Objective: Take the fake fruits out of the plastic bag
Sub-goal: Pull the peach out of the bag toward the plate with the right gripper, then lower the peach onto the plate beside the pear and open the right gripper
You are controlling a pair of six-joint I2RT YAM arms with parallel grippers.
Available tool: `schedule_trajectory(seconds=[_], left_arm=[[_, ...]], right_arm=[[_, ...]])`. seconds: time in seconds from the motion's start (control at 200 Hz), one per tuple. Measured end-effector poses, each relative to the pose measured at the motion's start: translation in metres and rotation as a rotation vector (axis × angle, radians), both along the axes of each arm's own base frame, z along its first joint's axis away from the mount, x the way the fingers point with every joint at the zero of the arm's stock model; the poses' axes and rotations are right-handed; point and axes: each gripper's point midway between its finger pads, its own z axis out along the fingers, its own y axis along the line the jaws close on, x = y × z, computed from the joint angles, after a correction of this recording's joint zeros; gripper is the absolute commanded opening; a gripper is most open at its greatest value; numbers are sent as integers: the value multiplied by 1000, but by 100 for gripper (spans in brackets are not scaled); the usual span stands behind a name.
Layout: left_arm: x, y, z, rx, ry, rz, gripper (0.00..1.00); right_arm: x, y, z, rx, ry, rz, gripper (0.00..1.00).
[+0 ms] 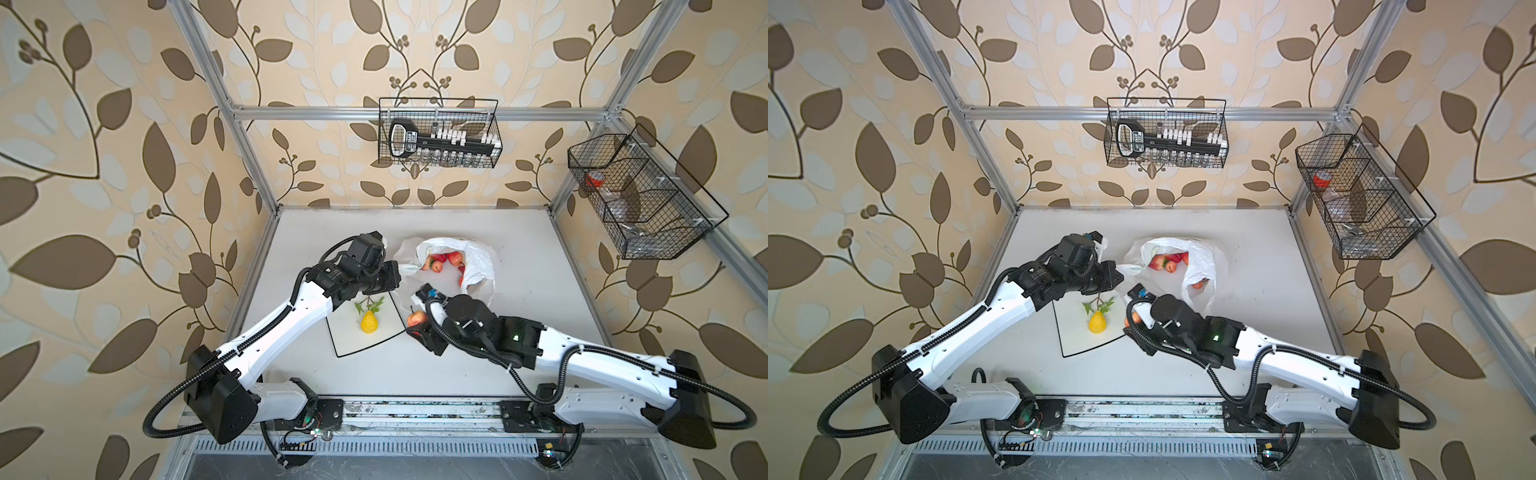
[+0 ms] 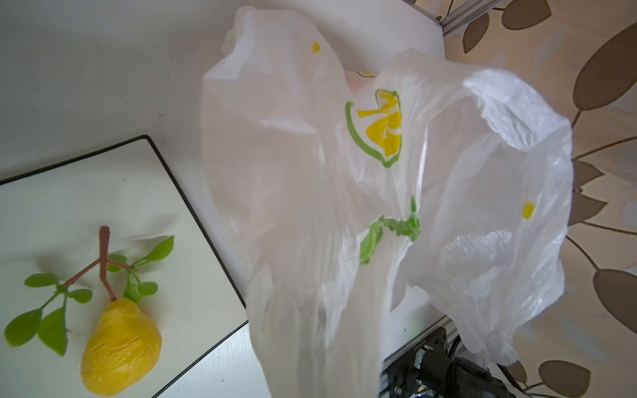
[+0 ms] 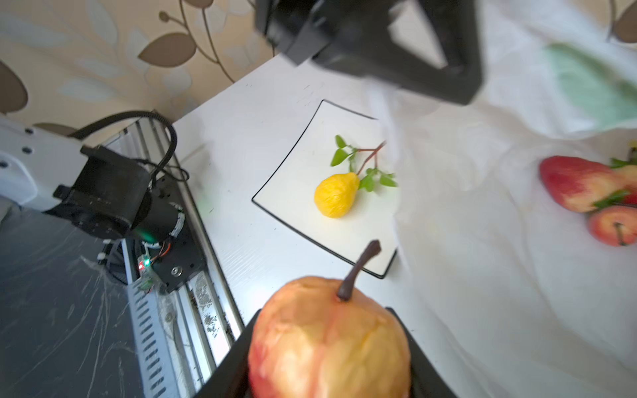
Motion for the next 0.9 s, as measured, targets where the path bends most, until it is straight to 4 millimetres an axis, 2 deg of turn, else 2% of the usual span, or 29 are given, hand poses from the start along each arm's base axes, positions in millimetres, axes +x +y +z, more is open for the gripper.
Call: schedule_trajectory(seconds=[0.105,0.22,0.355,0.51,0.63,0.775,0.9], left_arm=[[0,0,4,0,-7,-4,0],[0,0,4,3,-8,-6,0],[-2,1,2,11,3,-7,0],[-3,2,2,12,2,-9,0],[-3,2,3,12,1,-9,0],[-4,2,4,11,-1,-9,0],[-3,3,4,11,-2,-7,0]], right_arm=[[-16,27,-25,-43,23,51,43],[-15,44,-52,-79,58,7,42],[4,49,-75,-105,84,-129,42],[28,49,-86,-95,110,-277,42],[54,43,-98,-88,147,-392,43],[77,37,-116,-98,187,-476,45],[88,42,-129,-103,212,-505,47]])
